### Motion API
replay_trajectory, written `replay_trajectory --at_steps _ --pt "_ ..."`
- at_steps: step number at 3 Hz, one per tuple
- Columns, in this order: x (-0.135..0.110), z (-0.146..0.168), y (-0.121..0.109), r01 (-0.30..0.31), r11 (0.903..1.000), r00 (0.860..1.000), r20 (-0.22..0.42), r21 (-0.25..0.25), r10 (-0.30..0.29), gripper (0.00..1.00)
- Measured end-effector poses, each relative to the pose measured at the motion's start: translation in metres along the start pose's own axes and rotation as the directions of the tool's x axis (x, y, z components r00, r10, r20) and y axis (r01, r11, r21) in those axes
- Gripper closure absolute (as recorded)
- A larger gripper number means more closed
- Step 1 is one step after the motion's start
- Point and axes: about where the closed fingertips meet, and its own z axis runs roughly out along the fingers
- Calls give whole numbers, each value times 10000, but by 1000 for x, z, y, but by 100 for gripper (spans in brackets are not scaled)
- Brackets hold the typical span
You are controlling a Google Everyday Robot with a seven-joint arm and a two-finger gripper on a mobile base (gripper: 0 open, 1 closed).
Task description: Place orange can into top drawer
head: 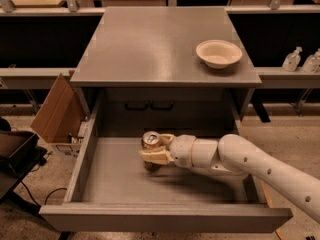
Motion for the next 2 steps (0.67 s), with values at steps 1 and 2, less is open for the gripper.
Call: replay_trajectory --at_steps 1,2 --pt "-3 1 1 65 10000 10000 -11 -17 -65 74" --pt "-3 2 3 67 10000 10000 -10 -51 -67 51"
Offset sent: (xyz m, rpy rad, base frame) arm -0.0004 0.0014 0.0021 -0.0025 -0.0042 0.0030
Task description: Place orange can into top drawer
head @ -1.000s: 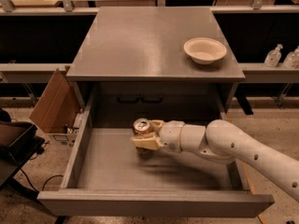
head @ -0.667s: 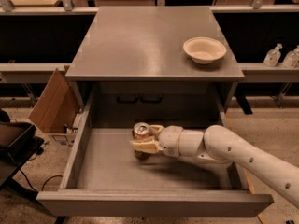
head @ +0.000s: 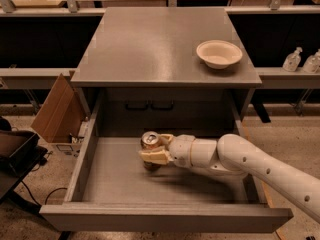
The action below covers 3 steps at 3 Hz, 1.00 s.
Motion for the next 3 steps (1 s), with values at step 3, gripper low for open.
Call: replay_trajectory --at_steps 3 --pt "-1 4 3 17 10000 10000 1 -87 -17 0"
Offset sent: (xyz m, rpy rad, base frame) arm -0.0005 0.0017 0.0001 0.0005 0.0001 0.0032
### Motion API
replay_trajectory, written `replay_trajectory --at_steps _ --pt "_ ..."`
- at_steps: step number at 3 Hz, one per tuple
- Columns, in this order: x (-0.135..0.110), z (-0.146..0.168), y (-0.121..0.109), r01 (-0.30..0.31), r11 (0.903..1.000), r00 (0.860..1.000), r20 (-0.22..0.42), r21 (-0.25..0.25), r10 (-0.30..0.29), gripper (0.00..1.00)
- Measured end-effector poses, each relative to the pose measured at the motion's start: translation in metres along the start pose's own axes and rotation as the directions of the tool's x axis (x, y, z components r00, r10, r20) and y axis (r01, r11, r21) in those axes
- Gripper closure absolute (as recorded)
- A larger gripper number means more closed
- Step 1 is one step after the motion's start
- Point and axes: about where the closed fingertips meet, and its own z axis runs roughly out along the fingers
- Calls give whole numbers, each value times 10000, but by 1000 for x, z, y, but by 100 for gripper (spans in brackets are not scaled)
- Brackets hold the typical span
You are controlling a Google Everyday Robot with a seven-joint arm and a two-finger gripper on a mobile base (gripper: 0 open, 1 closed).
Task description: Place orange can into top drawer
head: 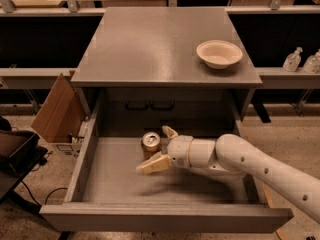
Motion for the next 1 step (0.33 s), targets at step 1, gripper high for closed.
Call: replay_trajectory --at_steps 1 --pt "0 0 0 0 10000 10000 0 0 0 0"
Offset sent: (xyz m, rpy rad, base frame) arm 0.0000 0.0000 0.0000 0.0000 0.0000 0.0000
